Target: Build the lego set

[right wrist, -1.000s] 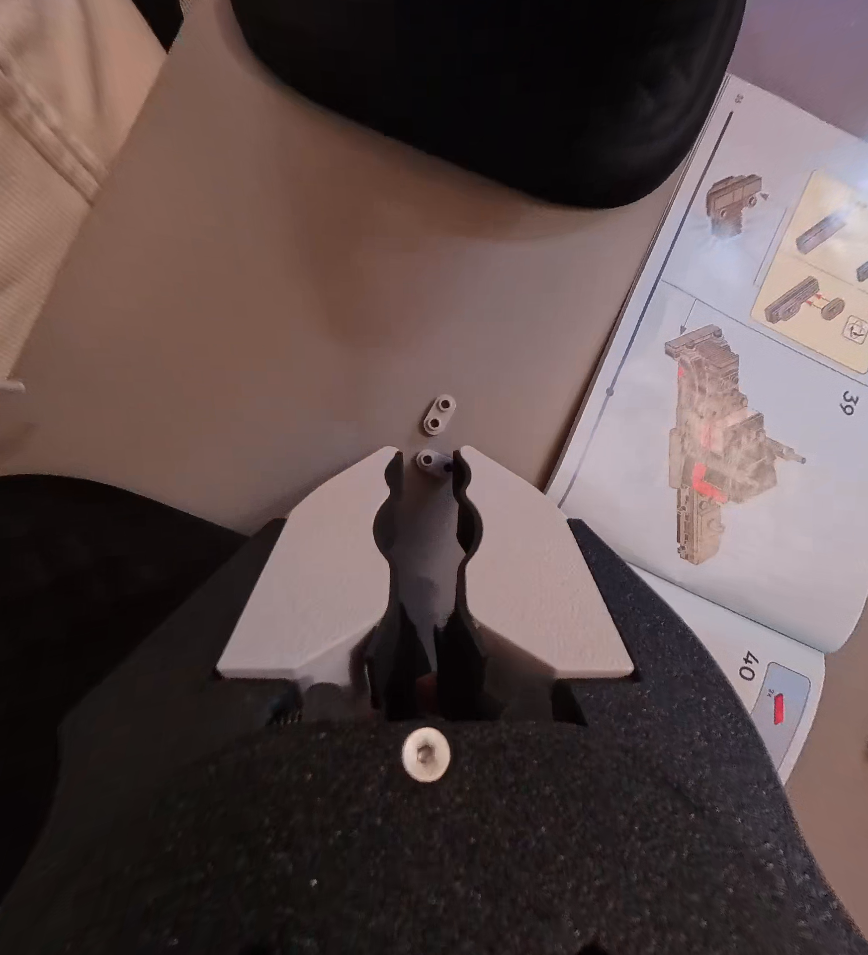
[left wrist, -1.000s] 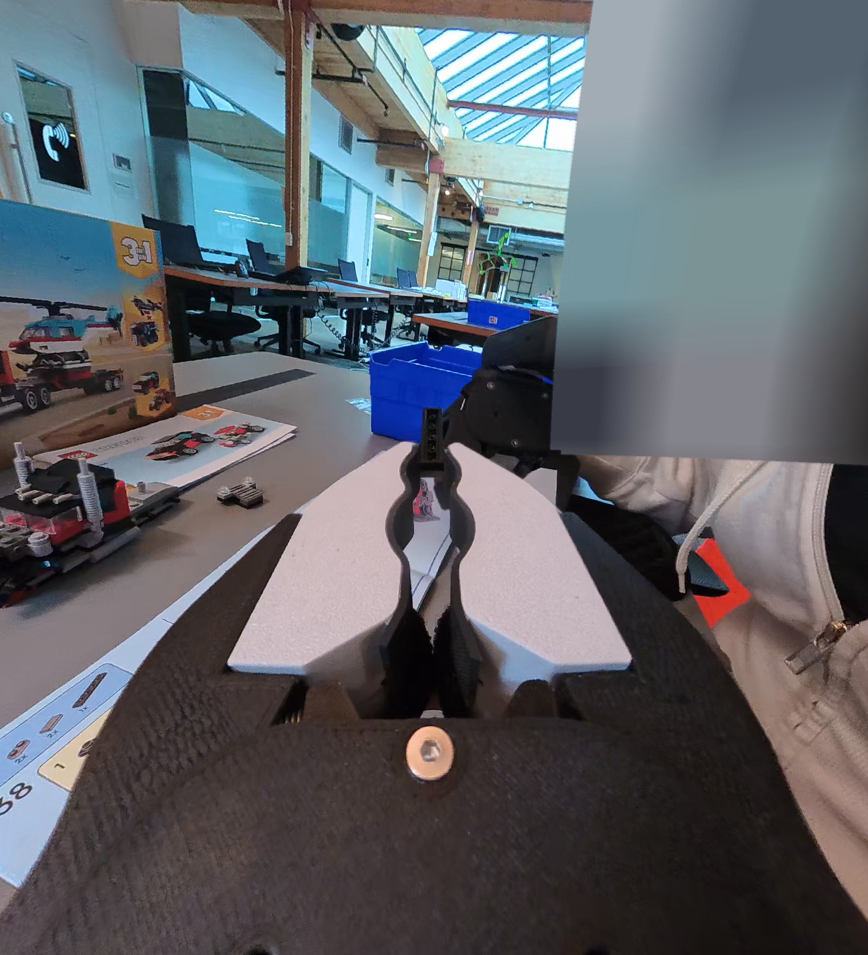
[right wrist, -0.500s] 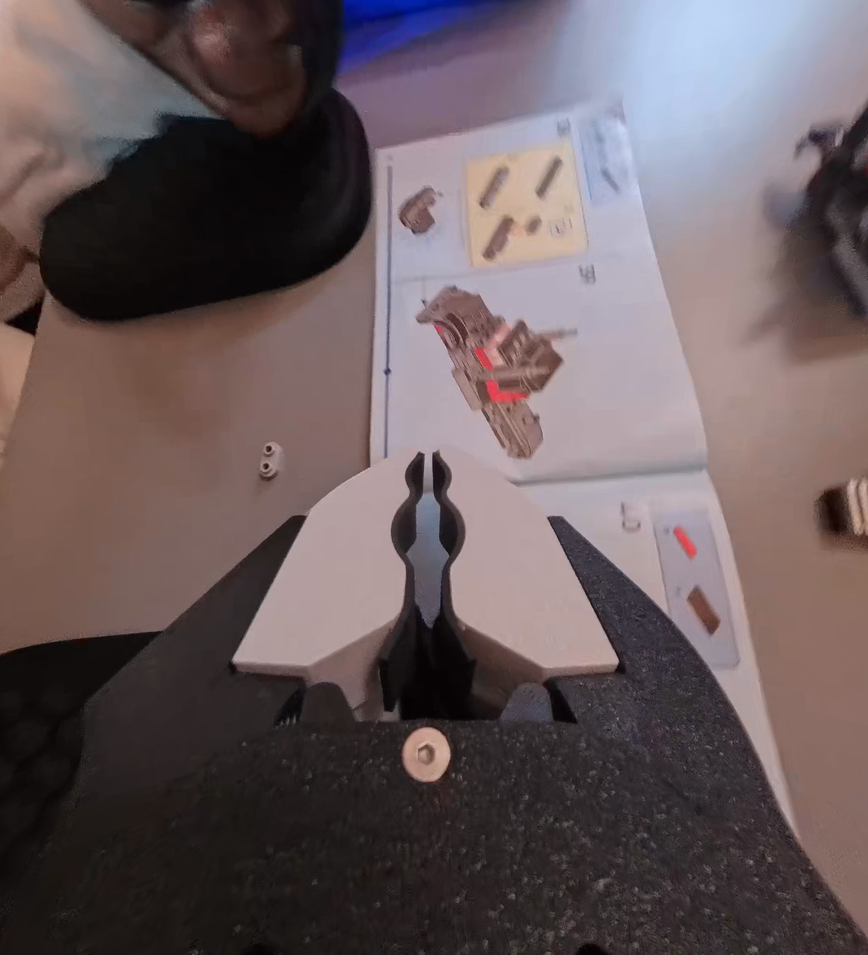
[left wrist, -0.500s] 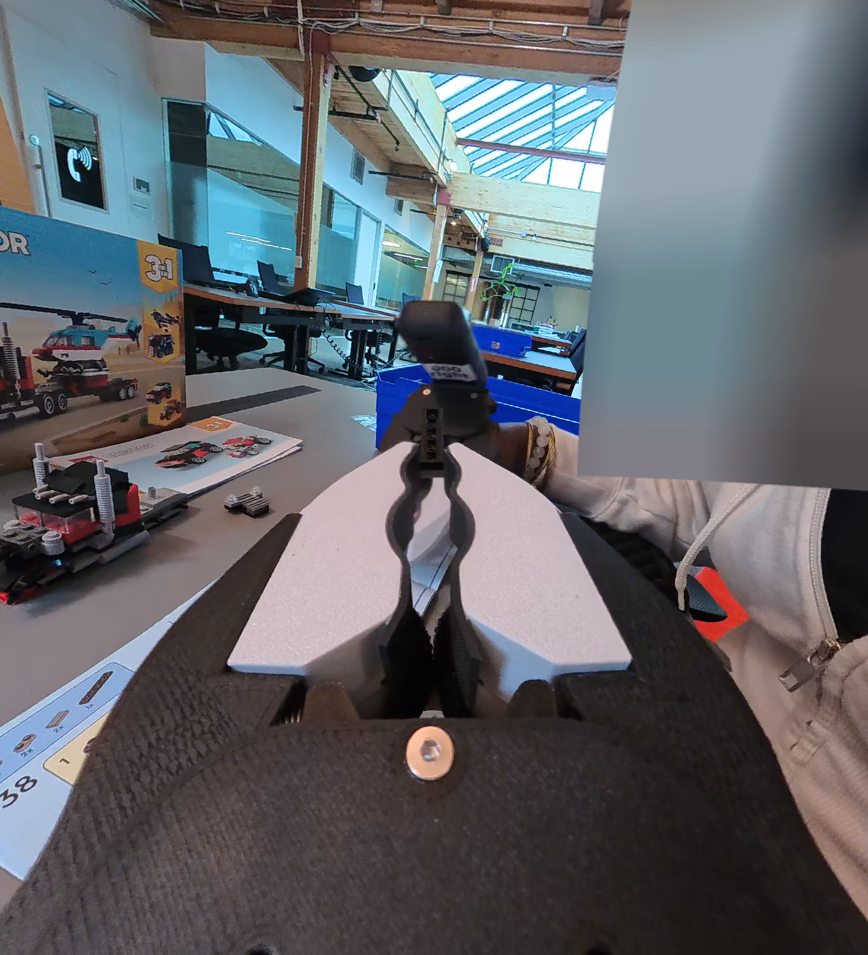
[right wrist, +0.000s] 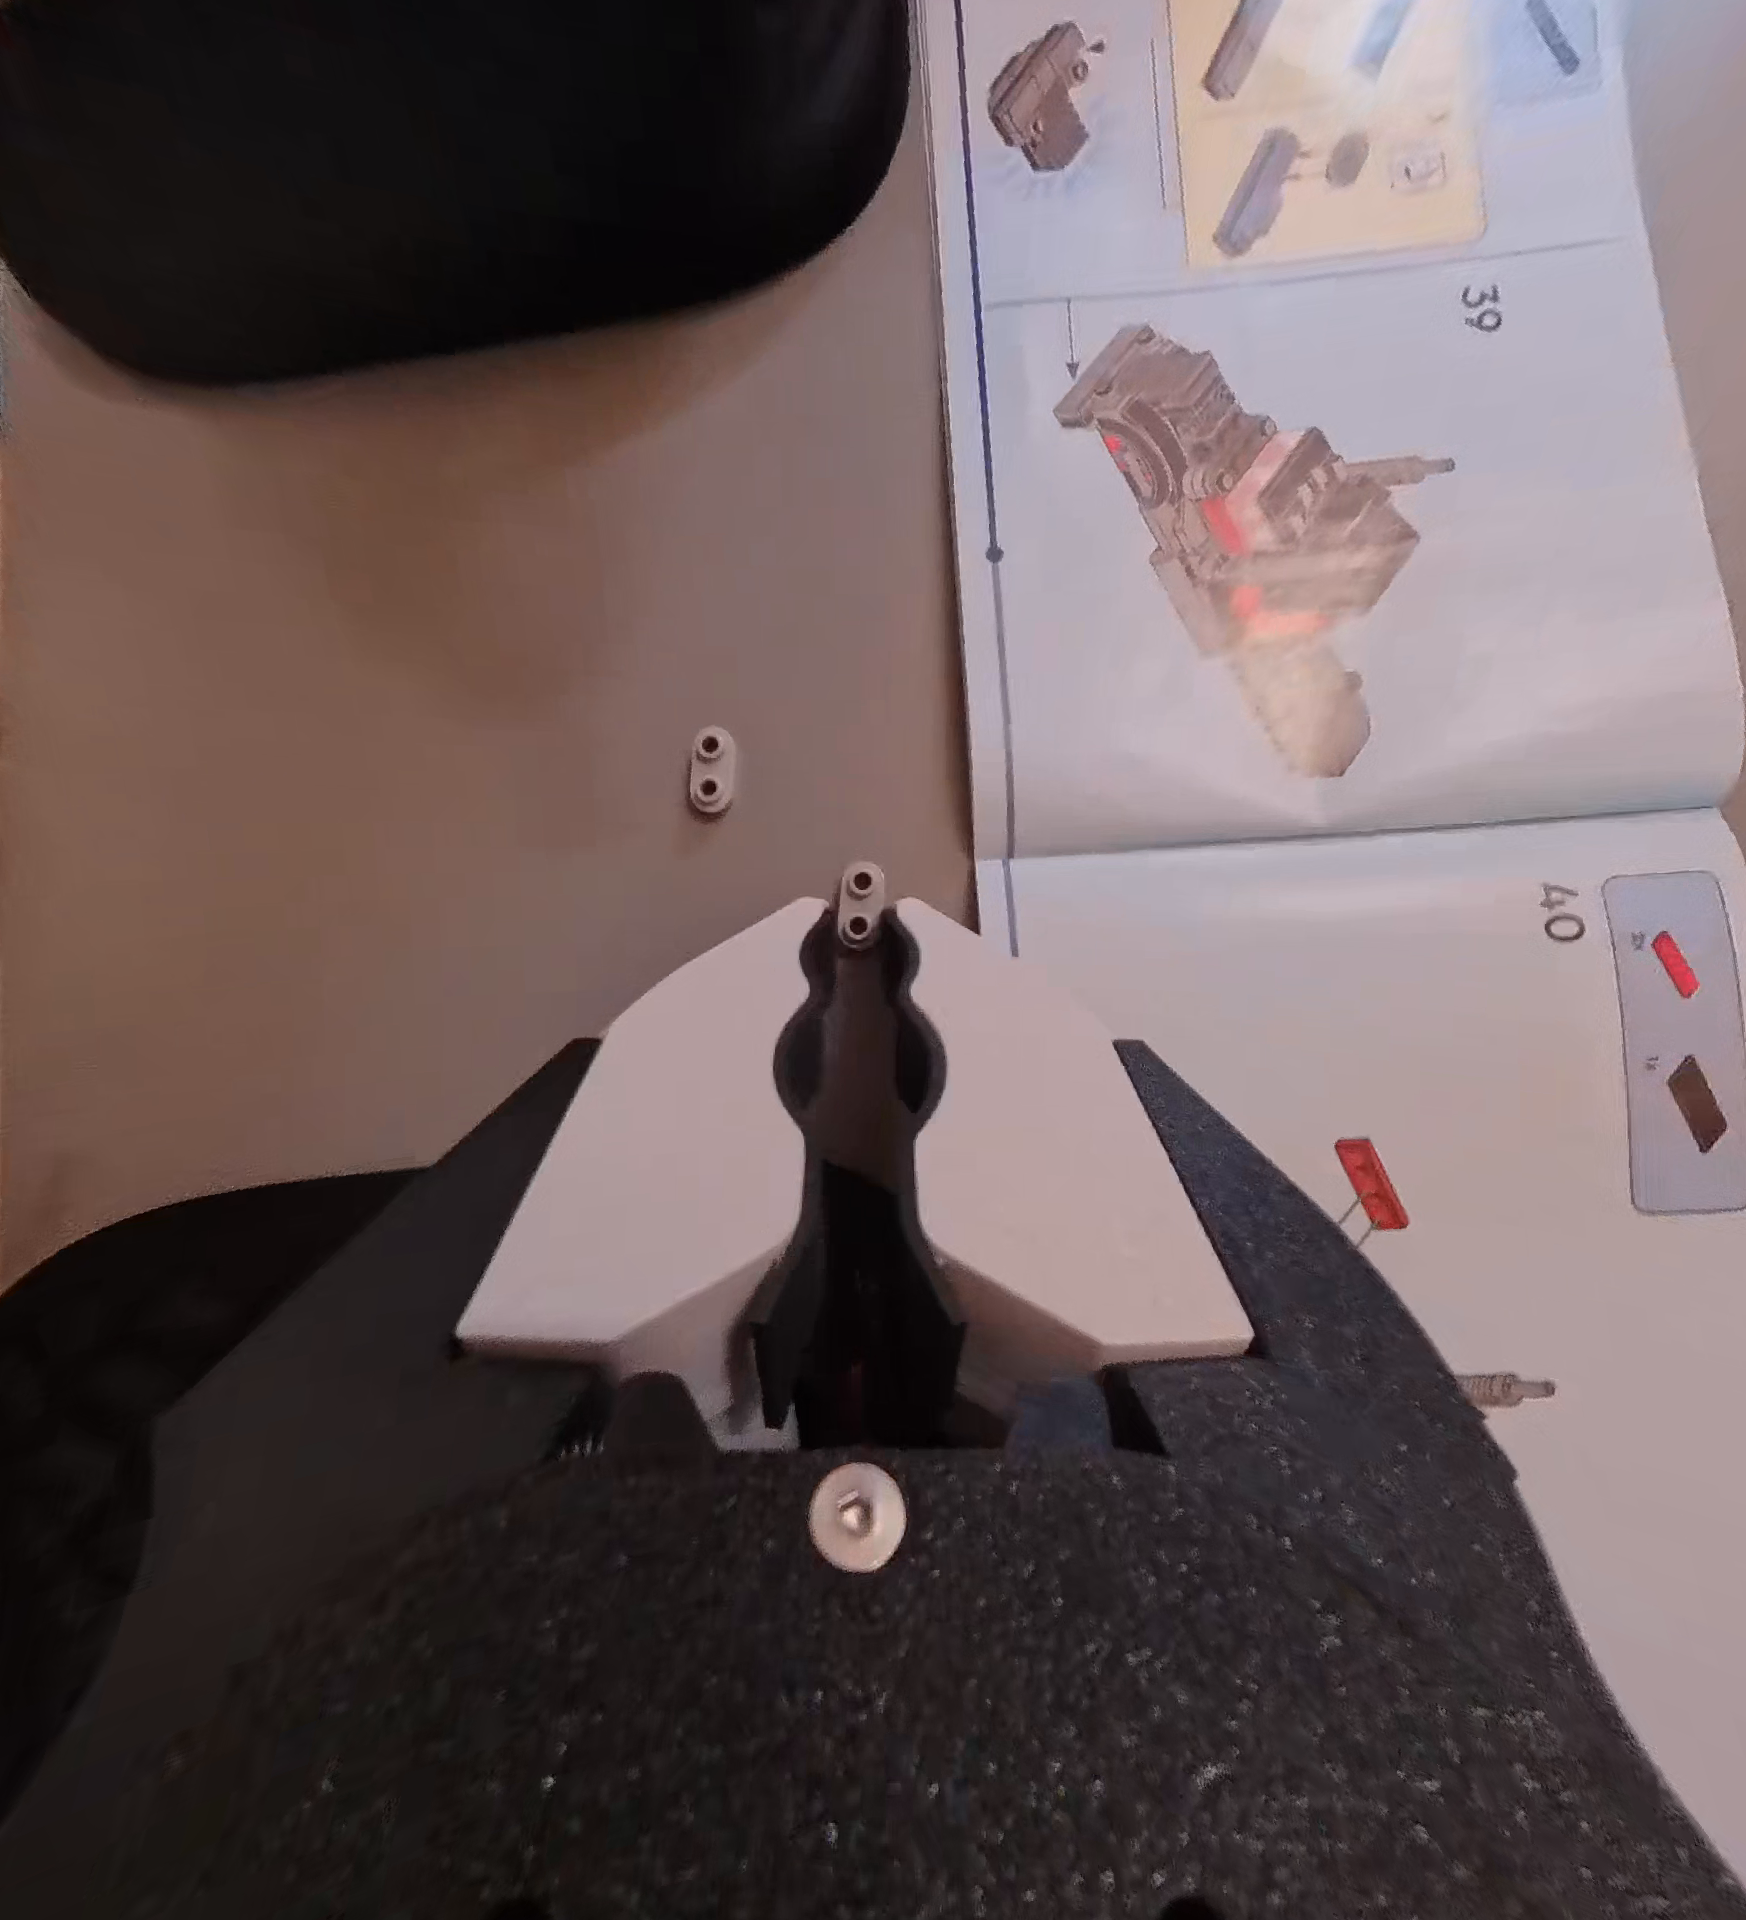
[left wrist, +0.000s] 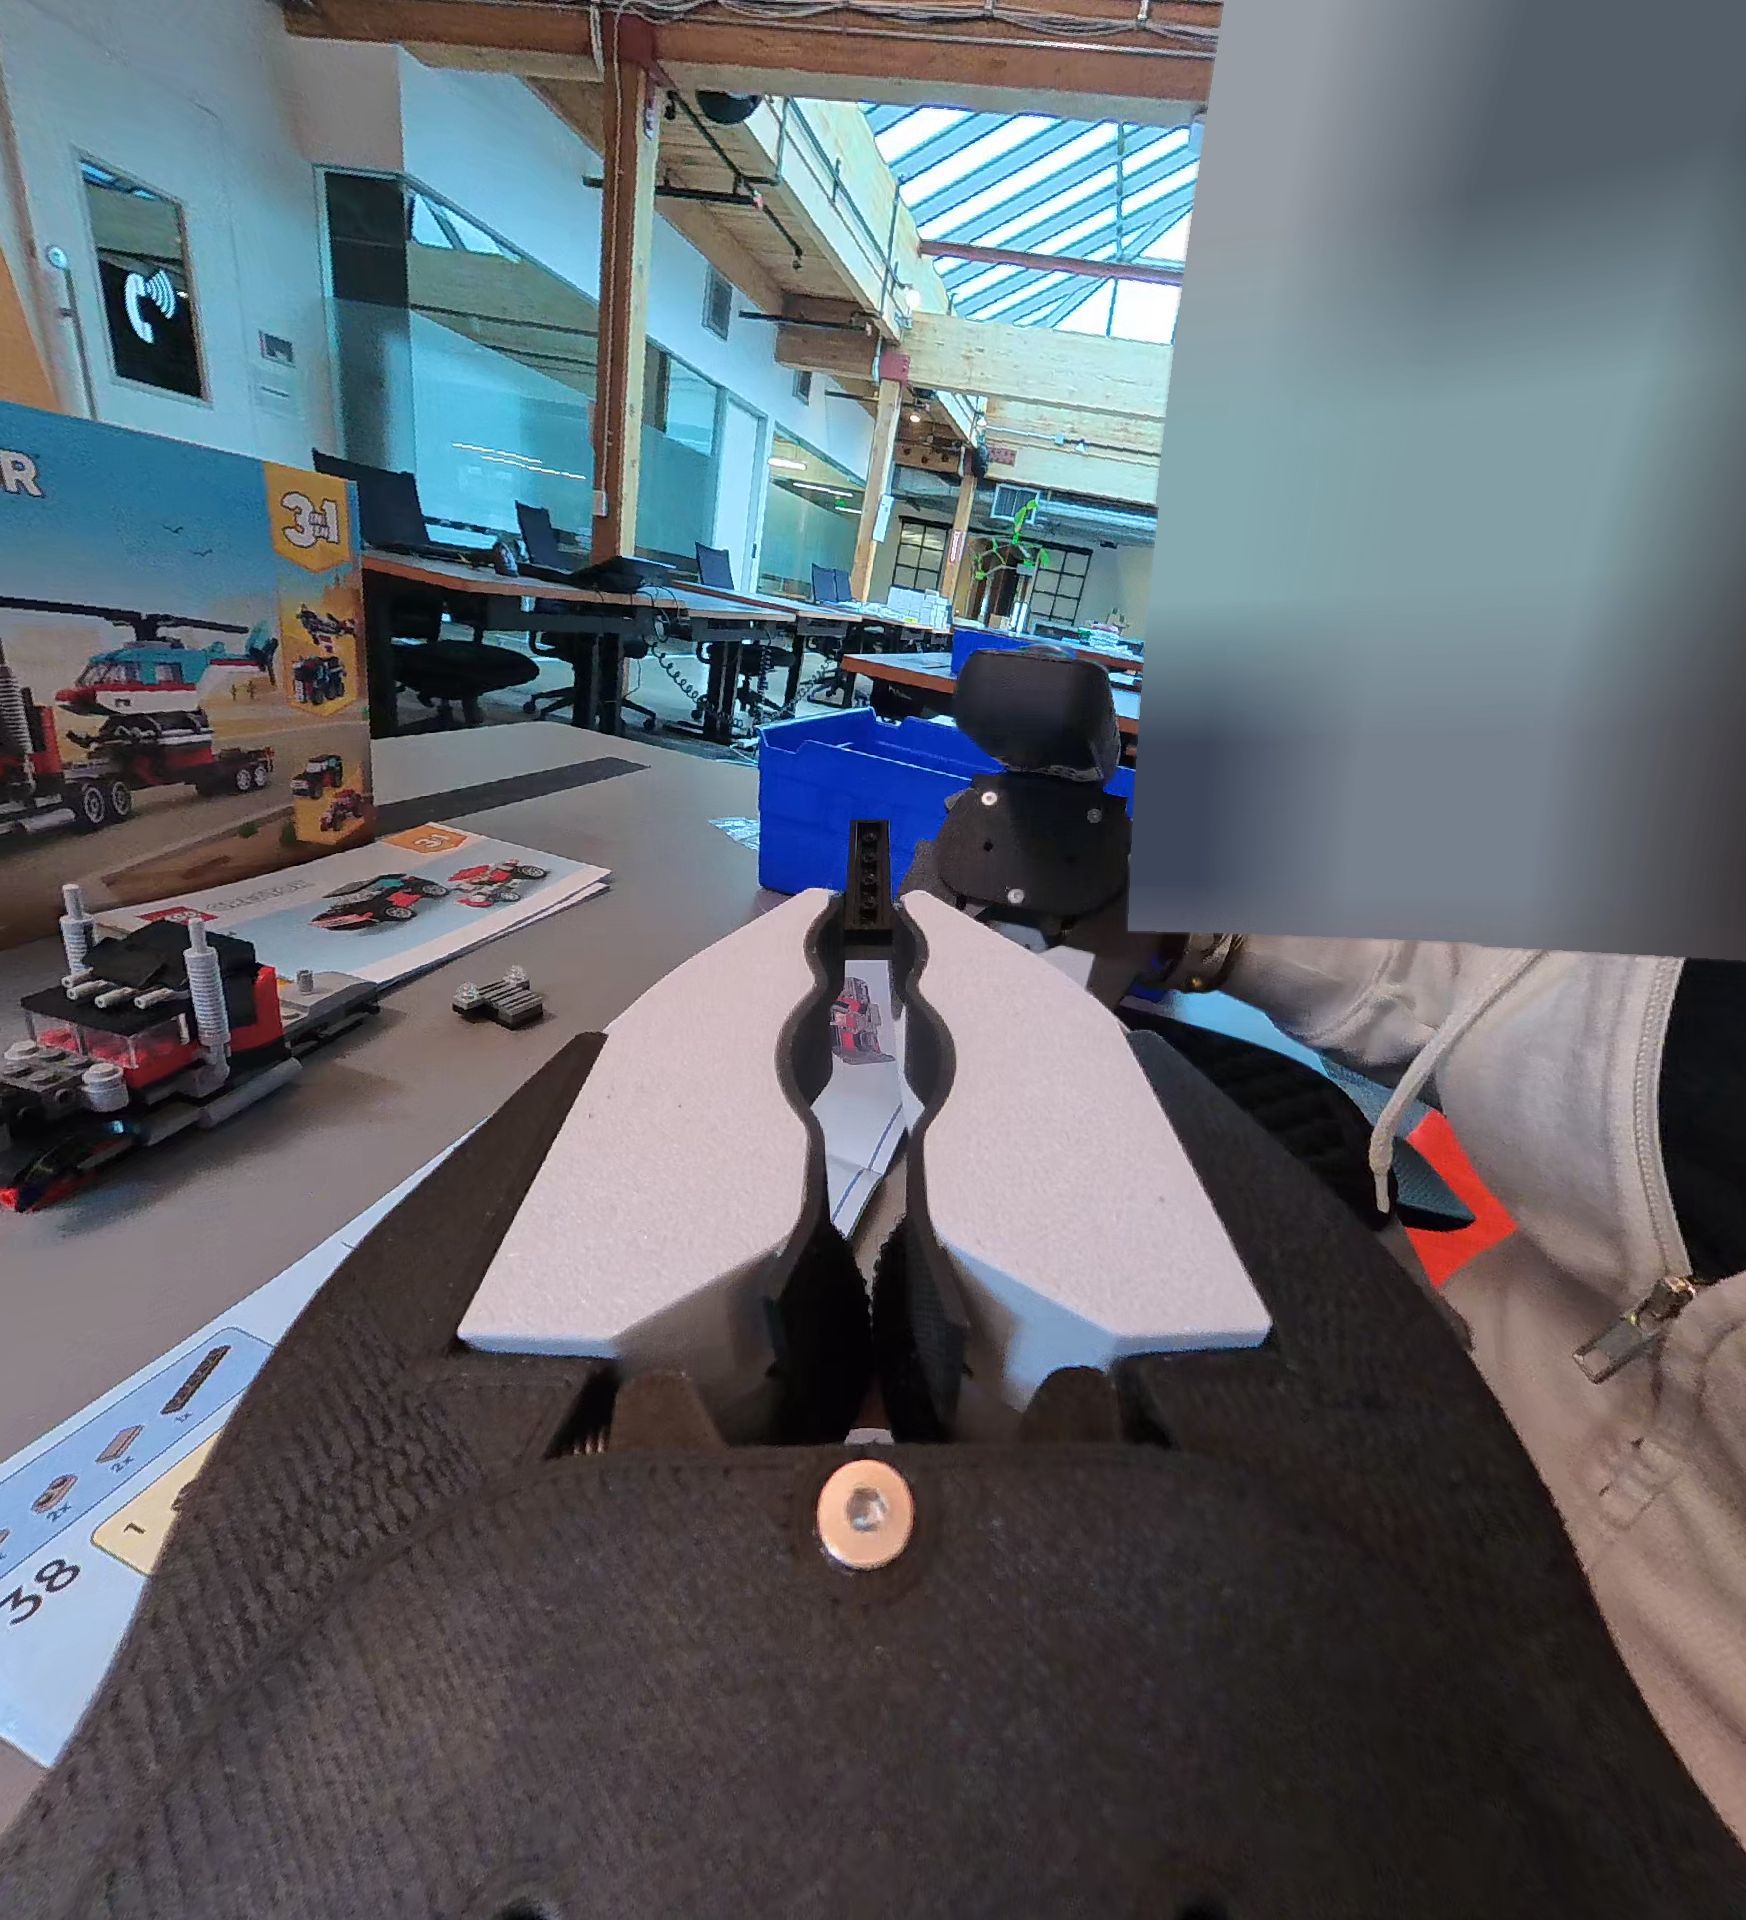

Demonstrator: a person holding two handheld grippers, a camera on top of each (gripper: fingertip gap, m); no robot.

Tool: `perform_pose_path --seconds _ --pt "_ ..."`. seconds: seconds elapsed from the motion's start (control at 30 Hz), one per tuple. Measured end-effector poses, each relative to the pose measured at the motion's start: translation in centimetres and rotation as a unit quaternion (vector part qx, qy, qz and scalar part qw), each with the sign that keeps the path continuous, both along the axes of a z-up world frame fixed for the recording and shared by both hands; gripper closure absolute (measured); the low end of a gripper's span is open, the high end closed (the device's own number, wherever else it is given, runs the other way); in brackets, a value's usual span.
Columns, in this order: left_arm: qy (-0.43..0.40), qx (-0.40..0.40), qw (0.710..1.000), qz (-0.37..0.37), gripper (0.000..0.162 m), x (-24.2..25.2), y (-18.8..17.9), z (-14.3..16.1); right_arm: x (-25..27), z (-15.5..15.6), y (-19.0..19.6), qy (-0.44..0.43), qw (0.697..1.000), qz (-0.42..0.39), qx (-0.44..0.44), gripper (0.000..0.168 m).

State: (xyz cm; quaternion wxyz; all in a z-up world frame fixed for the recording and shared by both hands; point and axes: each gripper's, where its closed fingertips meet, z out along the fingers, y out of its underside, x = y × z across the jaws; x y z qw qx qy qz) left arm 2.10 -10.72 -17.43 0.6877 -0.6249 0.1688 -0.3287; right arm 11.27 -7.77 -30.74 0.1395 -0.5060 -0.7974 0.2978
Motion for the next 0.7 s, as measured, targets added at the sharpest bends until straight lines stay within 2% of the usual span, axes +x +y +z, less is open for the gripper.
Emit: perform_pose_path --seconds 0.1,0.2,0.3,0.4,0.5,0.6,0.7 --pt "0.001 0.003 1.0 0.002 0.154 0.0 -0.1 0.1 0.0 0.4 0.6 -0.003 0.999 0.007 0.036 0.16" --pt "0.001 0.003 1.0 0.003 0.153 0.0 -0.1 0.1 1.0 2.6 1.7 -0.004 0.999 -0.023 0.032 0.16" --pt "0.008 0.002 1.0 0.002 0.153 0.1 0.0 0.0 5.3 3.1 2.9 -0.095 0.991 -0.058 0.076 0.16" --pt "0.011 -0.002 1.0 -0.002 0.153 0.3 0.0 -0.1 10.6 2.5 3.2 -0.225 0.965 -0.086 0.1 0.16" --pt "0.016 -0.003 1.0 -0.004 0.153 0.5 0.0 -0.2 13.4 2.3 2.2 -0.312 0.942 -0.078 0.099 0.16" --pt "0.024 -0.001 1.0 -0.003 0.154 0.6 -0.1 -0.2 13.3 2.0 1.9 -0.35 0.927 -0.061 0.119 0.16" --pt "0.027 0.001 1.0 -0.001 0.154 0.6 -0.2 -0.2 11.7 1.8 1.4 -0.342 0.931 -0.043 0.116 0.161"
